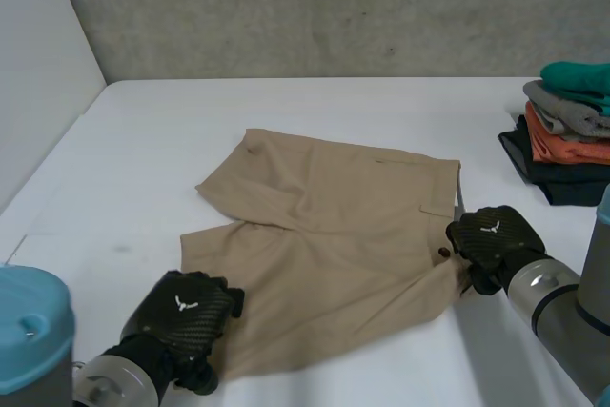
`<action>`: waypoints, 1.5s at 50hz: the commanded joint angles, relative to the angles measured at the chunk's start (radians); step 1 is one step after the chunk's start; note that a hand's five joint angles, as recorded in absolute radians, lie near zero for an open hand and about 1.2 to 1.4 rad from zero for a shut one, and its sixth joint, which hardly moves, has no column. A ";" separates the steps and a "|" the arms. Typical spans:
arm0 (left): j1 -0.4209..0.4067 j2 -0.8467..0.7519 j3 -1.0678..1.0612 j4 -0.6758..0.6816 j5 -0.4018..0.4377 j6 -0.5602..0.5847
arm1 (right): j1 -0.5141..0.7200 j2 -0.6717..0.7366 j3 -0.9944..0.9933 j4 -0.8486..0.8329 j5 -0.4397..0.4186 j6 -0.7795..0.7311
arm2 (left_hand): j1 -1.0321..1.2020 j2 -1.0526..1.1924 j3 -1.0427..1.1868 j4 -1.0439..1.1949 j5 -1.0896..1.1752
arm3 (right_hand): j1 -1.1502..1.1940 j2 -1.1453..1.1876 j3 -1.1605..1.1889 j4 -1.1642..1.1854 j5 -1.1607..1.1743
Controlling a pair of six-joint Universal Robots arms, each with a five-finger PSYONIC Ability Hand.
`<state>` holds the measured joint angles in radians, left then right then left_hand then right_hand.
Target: Fold the laundry.
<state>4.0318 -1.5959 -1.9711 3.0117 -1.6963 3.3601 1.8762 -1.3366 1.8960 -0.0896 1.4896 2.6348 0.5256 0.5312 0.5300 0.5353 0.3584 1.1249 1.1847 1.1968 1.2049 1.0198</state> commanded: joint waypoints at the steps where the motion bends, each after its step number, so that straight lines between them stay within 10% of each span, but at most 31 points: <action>1: 0.016 -0.121 -0.019 0.075 -0.029 0.013 | -0.022 0.008 0.003 -0.010 0.003 -0.002 | 0.078 0.073 0.074 0.069 0.071 | 0.271 0.212 0.199 0.191 0.202; 15: 0.012 -0.207 0.012 0.167 -0.043 0.021 | -0.034 -0.006 0.009 0.004 0.004 -0.015 | 0.870 0.865 0.866 0.861 0.863 | 0.271 0.212 0.199 0.191 0.202; 36: -0.175 -0.053 0.034 -0.286 -0.056 0.180 | -0.084 -0.179 0.094 0.432 0.000 -0.593 | 0.871 0.865 0.866 0.861 0.863 | 0.271 0.212 0.199 0.191 0.202; 51: -0.030 -0.398 0.533 0.120 -0.065 0.271 | -0.069 0.020 -0.133 0.092 0.052 -0.342 | 0.871 0.865 0.866 0.861 0.863 | 0.271 0.212 0.199 0.191 0.202; 60: 0.065 -0.728 0.829 0.557 -0.054 0.595 | -0.014 0.217 -0.279 -0.156 0.152 -0.334 | 0.871 0.865 0.866 0.861 0.863 | 0.271 0.212 0.199 0.191 0.202; 69: 0.072 -0.986 1.055 0.699 -0.011 0.693 | 0.024 0.422 -0.439 -0.432 0.181 -0.343 | 0.871 0.865 0.866 0.861 0.863 | 0.110 0.050 0.038 0.030 0.040; 71: 0.070 -1.000 1.066 0.702 0.001 0.691 | 0.029 0.451 -0.469 -0.476 0.202 -0.345 | 0.354 0.349 0.350 0.345 0.347 | -0.794 -0.853 -0.865 -0.874 -0.863; 72: 0.068 -1.000 1.066 0.705 0.010 0.690 | 0.029 0.456 -0.475 -0.490 0.213 -0.346 | -0.212 -0.218 -0.217 -0.222 -0.220 | -0.878 -0.937 -0.949 -0.958 -0.947; 75: 0.061 -0.994 1.058 0.713 0.012 0.685 | 0.024 0.445 -0.495 -0.495 0.262 -0.328 | -0.351 -0.357 -0.356 -0.361 -0.358 | -0.950 -1.010 -1.022 -1.030 -1.020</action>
<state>4.1042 -2.5733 -0.9241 3.7198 -1.7066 4.0609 1.9008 -0.9143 1.4511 -0.5271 1.6872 2.2909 0.6683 0.7214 0.7478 0.7413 0.5684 0.4684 0.4996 0.5298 0.5609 0.3520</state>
